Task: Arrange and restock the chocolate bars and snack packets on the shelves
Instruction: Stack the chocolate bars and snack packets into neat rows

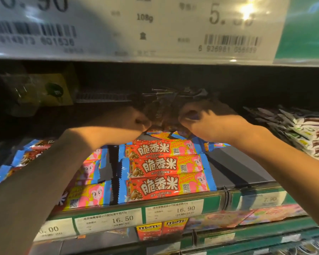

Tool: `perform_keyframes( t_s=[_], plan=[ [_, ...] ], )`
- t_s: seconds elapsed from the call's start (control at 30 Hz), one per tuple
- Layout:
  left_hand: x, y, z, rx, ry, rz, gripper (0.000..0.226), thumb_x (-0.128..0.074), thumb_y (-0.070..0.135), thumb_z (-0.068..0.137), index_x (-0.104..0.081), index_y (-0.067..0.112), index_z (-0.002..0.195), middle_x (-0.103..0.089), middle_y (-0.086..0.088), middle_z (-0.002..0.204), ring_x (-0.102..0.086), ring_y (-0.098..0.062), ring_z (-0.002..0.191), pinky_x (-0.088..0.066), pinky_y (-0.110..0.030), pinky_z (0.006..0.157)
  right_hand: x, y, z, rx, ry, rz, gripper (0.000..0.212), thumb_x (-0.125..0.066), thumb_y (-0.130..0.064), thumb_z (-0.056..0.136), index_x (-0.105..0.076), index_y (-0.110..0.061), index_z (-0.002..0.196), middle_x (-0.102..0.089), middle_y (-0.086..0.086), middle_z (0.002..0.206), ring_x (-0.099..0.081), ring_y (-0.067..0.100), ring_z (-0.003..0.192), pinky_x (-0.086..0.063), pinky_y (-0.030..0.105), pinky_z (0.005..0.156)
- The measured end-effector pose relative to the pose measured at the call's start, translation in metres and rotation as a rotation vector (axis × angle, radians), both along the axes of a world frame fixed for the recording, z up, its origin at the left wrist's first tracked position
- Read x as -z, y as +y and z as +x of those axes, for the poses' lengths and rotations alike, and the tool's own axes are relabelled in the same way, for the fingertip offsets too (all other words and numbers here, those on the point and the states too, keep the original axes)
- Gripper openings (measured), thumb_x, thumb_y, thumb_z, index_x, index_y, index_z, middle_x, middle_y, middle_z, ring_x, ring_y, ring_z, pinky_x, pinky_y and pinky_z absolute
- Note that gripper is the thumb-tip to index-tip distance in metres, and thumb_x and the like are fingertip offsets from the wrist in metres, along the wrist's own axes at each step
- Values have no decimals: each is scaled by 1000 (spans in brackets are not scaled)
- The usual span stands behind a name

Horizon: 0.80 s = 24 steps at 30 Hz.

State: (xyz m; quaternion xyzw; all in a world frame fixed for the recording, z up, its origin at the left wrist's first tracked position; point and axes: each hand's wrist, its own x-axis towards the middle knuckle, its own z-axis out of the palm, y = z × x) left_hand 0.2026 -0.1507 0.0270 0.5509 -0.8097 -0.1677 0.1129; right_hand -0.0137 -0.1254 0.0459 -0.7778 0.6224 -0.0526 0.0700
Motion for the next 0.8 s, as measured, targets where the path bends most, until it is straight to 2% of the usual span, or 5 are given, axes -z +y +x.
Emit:
perform_keyframes(
  t_s=[0.1,0.27,0.37,0.57,0.8],
  plan=[
    [0,-17,-10,-132,77,-117,26,-55,33,98,-71,12,99,-70,-8,97,-63,-19,83,-50,-34,80,-2,-9,0,155,-43,-106,50,-49,-56,90,-66,-17,116,-64,12,121,-61,35,107,-52,45,93],
    [9,-32,-18,-240,224,40,39,-64,37,91,-61,15,124,-67,-7,111,-62,-23,96,-50,-33,84,9,-32,-9,237,-232,62,69,-53,-73,63,-67,-20,106,-70,9,96,-71,29,82,-61,44,75],
    [10,-35,-14,-321,345,130,39,-70,28,88,-61,14,122,-66,-10,111,-64,-26,97,-53,-43,91,6,-33,-12,259,-310,72,52,-63,-60,68,-67,-21,103,-71,5,96,-71,24,83,-62,40,75],
    [2,-24,7,-461,318,320,24,-59,28,96,-55,11,79,-48,-4,71,-38,-15,60,-29,-28,56,-5,-13,-19,312,-401,-43,16,-68,-35,87,-67,-19,88,-68,-1,85,-60,13,70,-54,30,68],
    [-8,-10,39,-542,503,398,16,-61,20,94,-64,11,80,-66,-4,88,-52,-12,71,-35,-23,59,-10,19,-15,382,-702,53,17,-67,-15,91,-67,-4,79,-70,15,76,-63,22,63,-55,31,62]
  ],
)
